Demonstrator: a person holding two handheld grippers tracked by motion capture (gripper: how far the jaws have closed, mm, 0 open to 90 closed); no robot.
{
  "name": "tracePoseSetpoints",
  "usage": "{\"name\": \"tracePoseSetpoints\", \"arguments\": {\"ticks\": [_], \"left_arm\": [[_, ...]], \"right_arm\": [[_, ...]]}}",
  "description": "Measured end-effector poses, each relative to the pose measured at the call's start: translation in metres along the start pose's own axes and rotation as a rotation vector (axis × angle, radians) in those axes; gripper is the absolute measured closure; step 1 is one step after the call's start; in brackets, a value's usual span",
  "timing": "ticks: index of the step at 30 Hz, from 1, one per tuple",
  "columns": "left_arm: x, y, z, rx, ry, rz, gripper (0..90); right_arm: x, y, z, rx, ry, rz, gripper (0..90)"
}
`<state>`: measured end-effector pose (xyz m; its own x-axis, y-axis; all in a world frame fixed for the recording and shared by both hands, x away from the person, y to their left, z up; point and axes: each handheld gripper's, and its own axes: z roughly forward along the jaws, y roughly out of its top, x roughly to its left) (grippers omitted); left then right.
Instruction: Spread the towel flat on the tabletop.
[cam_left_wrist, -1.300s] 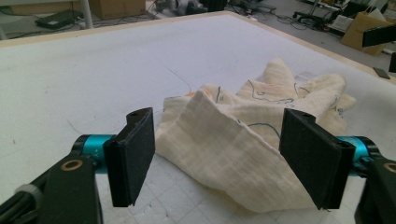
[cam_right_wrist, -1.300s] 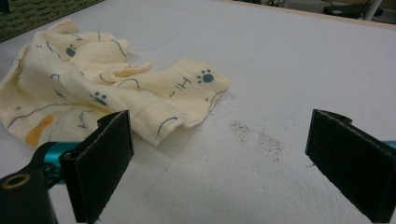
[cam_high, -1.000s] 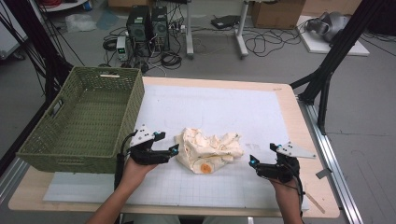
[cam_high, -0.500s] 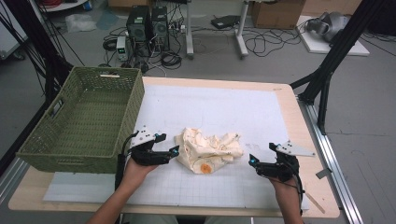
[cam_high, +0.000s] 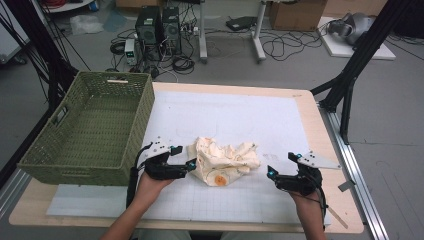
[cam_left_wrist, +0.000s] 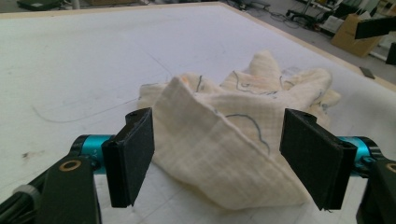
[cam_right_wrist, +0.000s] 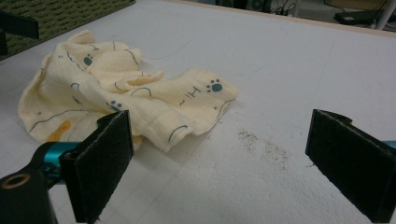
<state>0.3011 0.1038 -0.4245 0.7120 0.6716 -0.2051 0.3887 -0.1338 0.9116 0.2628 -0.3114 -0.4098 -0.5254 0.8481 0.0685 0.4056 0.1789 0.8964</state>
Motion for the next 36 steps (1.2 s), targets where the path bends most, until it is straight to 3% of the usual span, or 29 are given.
{"name": "tracePoseSetpoints", "arguments": {"ticks": [4, 9, 14, 17, 20, 22, 26, 31, 36], "left_arm": [[-0.008, 0.005, 0.014, 0.016, -0.024, -0.008, 25.3], [-0.02, 0.008, 0.035, 0.055, -0.008, 0.003, 25.3], [-0.025, 0.003, 0.055, 0.109, 0.048, 0.008, 31.8], [-0.023, 0.001, 0.061, 0.14, 0.051, 0.005, 45.3], [-0.02, -0.001, 0.061, 0.171, 0.058, 0.052, 72.1], [-0.018, 0.0, 0.058, 0.155, 0.058, 0.067, 80.3], [-0.013, 0.004, 0.049, 0.116, 0.066, 0.046, 81.5], [-0.006, 0.004, 0.039, 0.084, 0.076, 0.032, 81.7], [-0.003, 0.004, 0.034, 0.081, 0.066, 0.018, 81.5]], "right_arm": [[0.0, 0.001, 0.004, 0.01, 0.005, 0.005, 7.0], [0.003, 0.002, 0.008, 0.025, 0.008, -0.009, 7.0], [0.002, 0.0, 0.008, 0.028, 0.009, -0.01, 7.0], [0.001, 0.0, 0.006, 0.022, 0.005, -0.006, 7.0], [0.001, -0.001, 0.005, 0.018, 0.01, -0.001, 7.2], [0.001, -0.001, 0.006, 0.024, 0.017, -0.01, 11.9], [0.004, 0.0, 0.01, 0.036, 0.049, -0.019, 18.5], [0.01, 0.006, 0.022, 0.047, 0.13, -0.009, 32.2], [0.026, 0.011, 0.054, 0.112, 0.18, -0.072, 38.3]]}}
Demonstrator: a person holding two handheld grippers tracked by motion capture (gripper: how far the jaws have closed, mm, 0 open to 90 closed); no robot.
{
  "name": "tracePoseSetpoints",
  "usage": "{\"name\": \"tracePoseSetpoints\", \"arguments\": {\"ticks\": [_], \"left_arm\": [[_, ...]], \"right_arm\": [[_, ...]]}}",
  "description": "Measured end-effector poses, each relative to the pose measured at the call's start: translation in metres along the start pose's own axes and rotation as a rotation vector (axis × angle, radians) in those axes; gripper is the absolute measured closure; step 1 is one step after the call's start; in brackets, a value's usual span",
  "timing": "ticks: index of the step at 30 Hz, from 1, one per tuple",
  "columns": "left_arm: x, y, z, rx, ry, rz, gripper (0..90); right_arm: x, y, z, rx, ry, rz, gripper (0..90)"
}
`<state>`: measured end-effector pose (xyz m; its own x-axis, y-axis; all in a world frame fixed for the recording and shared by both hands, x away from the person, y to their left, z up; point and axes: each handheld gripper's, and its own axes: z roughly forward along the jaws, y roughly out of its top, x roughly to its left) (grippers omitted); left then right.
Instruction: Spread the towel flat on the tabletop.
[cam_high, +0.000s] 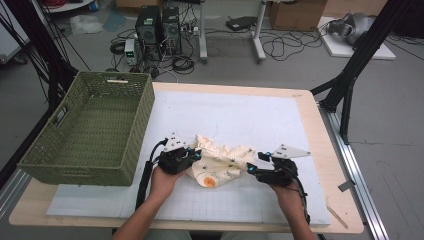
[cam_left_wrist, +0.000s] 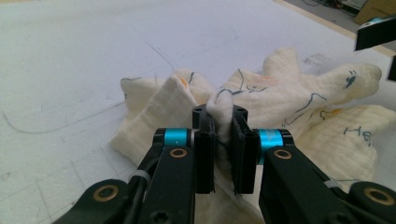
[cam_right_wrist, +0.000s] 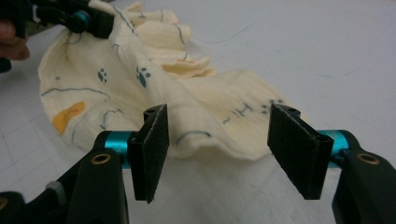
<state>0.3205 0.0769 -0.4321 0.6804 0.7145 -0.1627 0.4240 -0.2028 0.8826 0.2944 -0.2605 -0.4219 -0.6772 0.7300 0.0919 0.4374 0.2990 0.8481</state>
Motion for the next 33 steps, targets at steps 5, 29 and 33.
{"name": "tracePoseSetpoints", "arguments": {"ticks": [5, 29, 33], "left_arm": [[0.002, -0.003, -0.001, 0.002, 0.0, -0.015, 81.3], [0.024, -0.01, -0.017, -0.028, 0.079, -0.11, 82.8], [0.028, -0.012, -0.02, -0.038, 0.089, -0.124, 84.9]], "right_arm": [[0.009, 0.008, 0.037, 0.101, -0.03, -0.064, 45.5], [0.013, -0.008, 0.011, 0.307, -0.043, -0.04, 81.6], [0.012, -0.014, -0.001, 0.292, -0.038, -0.024, 80.3]]}}
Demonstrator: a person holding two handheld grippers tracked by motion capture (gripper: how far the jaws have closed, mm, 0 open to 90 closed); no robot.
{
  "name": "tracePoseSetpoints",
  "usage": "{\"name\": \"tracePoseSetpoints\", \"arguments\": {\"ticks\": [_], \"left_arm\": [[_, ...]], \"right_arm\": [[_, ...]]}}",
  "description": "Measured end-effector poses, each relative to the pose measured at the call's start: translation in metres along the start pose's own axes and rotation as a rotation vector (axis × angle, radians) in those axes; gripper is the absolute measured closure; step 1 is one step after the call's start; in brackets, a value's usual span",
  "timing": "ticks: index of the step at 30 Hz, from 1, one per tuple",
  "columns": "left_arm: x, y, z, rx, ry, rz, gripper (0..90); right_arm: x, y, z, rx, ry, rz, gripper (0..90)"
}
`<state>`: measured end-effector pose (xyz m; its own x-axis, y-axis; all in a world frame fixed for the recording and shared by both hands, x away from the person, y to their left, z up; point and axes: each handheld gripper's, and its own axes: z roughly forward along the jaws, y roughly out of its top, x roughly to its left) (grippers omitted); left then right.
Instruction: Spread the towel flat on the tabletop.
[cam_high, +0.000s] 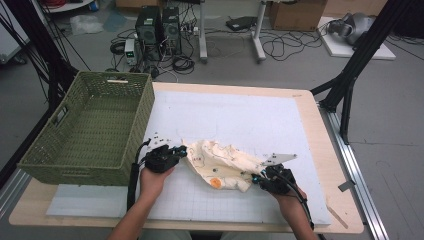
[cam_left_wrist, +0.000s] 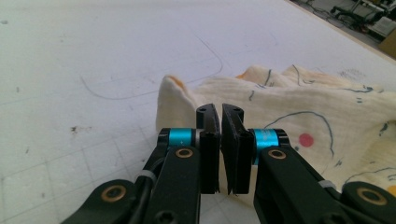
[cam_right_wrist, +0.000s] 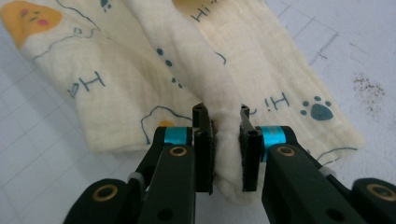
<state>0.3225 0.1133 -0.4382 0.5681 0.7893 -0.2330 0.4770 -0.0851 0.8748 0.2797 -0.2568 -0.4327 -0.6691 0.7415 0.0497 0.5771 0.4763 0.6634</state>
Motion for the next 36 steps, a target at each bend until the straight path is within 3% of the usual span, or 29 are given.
{"name": "tracePoseSetpoints", "arguments": {"ticks": [3, 6, 13, 17, 24, 33, 35, 36], "left_arm": [[-0.001, 0.001, 0.0, -0.023, -0.007, -0.013, 82.2], [-0.002, 0.004, -0.003, -0.041, -0.009, -0.023, 73.5], [-0.002, 0.009, -0.01, -0.05, -0.027, -0.028, 59.1], [0.0, 0.009, -0.012, -0.045, -0.033, -0.03, 53.7], [0.005, 0.011, -0.022, -0.048, -0.037, -0.02, 47.3], [0.008, 0.008, -0.016, -0.014, -0.053, -0.006, 44.8], [0.007, 0.007, -0.011, 0.003, -0.048, -0.003, 44.6], [0.006, 0.006, -0.009, 0.011, -0.041, -0.001, 44.6]], "right_arm": [[-0.001, -0.002, -0.005, -0.02, 0.009, 0.017, 76.2], [-0.002, -0.001, -0.012, -0.062, -0.001, 0.018, 68.7], [-0.01, 0.005, -0.035, -0.242, -0.046, 0.068, 46.8], [-0.018, 0.008, -0.037, -0.286, -0.073, 0.091, 41.6], [-0.026, 0.025, -0.016, -0.274, -0.049, 0.059, 46.8], [-0.016, 0.046, 0.042, -0.132, 0.032, -0.011, 47.6], [-0.011, 0.046, 0.053, -0.057, 0.003, -0.053, 49.3], [-0.01, 0.045, 0.054, -0.064, 0.0, -0.052, 55.4]]}}
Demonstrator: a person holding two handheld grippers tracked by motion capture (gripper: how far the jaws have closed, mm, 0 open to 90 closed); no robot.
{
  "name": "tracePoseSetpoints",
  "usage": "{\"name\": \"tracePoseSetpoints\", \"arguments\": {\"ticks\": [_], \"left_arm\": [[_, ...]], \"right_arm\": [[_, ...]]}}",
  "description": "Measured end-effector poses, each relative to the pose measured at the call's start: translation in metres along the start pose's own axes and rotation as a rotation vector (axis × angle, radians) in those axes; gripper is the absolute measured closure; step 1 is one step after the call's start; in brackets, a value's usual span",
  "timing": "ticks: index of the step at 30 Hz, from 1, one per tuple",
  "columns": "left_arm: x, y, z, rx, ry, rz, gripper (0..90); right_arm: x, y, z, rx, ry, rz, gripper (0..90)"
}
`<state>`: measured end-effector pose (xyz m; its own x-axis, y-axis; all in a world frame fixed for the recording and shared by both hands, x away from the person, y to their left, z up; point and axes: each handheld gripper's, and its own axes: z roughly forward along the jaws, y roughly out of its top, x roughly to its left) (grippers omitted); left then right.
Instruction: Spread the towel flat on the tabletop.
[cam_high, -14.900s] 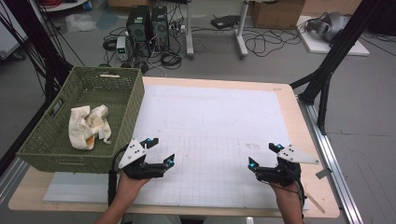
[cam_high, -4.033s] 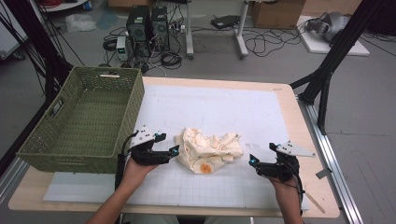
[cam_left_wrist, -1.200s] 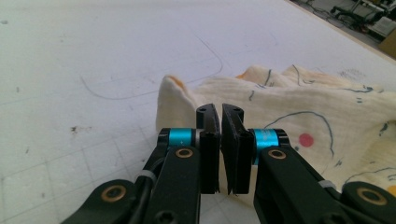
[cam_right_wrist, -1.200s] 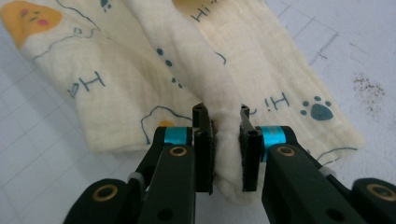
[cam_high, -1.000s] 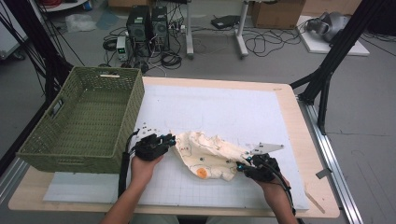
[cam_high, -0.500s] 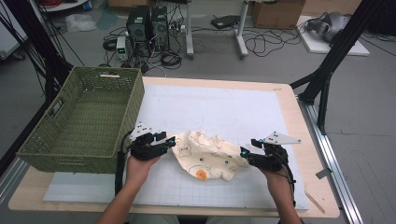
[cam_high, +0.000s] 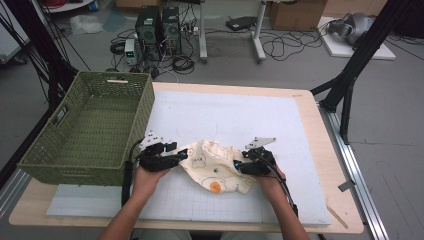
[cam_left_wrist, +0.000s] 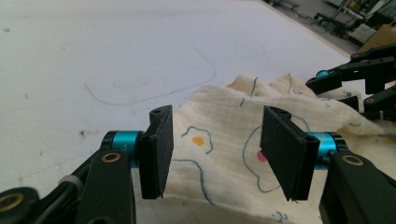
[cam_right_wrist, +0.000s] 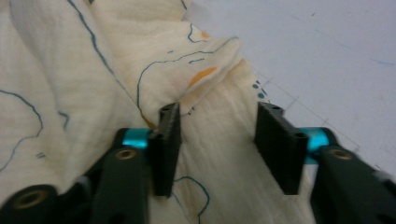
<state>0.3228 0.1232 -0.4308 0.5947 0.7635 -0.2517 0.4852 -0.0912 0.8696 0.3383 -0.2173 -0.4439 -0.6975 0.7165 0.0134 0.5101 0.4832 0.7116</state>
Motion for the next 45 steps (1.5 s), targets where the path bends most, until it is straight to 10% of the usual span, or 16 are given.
{"name": "tracePoseSetpoints", "arguments": {"ticks": [4, 13, 22, 30, 45], "left_arm": [[-0.002, -0.003, 0.006, 0.031, 0.011, 0.005, 44.1], [-0.003, -0.006, 0.013, 0.047, 0.028, 0.017, 43.8], [0.0, -0.005, 0.011, 0.017, 0.041, 0.017, 43.8], [0.0, -0.004, 0.008, -0.003, 0.032, 0.028, 43.7], [-0.002, -0.003, 0.006, 0.006, 0.034, 0.029, 43.6]], "right_arm": [[-0.002, -0.002, -0.007, 0.023, 0.005, 0.004, 87.7], [-0.008, -0.035, -0.052, 0.101, -0.091, -0.017, 88.0], [-0.018, -0.017, -0.068, -0.112, -0.12, 0.086, 50.5], [-0.035, 0.03, -0.034, -0.158, -0.123, 0.059, 49.8], [-0.033, 0.058, 0.049, 0.021, -0.011, -0.021, 51.1]]}}
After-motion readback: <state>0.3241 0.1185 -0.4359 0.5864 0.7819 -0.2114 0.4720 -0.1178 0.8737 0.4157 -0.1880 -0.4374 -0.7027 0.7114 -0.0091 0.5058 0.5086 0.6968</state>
